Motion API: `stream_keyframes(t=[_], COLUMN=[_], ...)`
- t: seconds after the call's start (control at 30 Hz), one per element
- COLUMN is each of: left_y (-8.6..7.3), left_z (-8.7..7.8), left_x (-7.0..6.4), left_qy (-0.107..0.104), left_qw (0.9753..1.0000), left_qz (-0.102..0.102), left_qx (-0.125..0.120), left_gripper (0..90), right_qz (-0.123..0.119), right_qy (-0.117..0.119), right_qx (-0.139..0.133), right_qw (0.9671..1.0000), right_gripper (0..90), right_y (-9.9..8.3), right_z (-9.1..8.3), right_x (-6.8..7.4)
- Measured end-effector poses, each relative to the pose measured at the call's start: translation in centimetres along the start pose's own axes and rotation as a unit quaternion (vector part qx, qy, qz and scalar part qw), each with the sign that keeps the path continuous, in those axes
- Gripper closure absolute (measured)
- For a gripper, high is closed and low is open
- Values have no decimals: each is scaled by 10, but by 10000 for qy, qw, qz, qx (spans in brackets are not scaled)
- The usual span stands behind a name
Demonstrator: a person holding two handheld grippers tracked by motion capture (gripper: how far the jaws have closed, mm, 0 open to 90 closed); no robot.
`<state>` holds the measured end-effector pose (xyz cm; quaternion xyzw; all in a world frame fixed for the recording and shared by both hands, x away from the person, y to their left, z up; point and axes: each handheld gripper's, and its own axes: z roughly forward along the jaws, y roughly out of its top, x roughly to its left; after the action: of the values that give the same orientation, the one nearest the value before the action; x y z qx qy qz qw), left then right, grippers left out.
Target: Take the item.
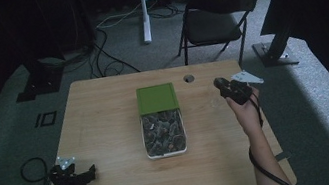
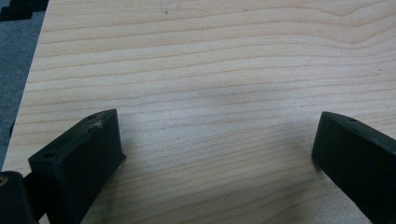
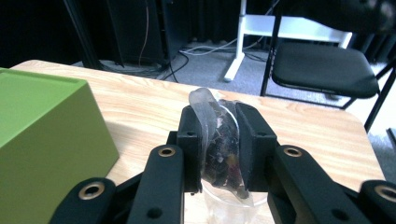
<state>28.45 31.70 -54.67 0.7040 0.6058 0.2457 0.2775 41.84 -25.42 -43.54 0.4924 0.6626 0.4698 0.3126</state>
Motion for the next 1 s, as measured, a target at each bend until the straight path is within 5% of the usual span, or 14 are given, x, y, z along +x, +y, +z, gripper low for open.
stream_keyframes(t=[0.47, 1.0], left_y=[0, 0], left_z=[0, 0], left_x=[0, 0], left_qy=[0, 0], left_qw=[10000, 10000], left_qz=[-2, -3], left_qx=[0, 0], left_gripper=[22, 23], right_qz=[218, 282], right_qy=[-331, -312], right_qx=[302, 499], right_qw=[9988, 9979], right_gripper=[730, 725], right_y=[-12, -16], right_z=[19, 34], right_x=[-12, -11])
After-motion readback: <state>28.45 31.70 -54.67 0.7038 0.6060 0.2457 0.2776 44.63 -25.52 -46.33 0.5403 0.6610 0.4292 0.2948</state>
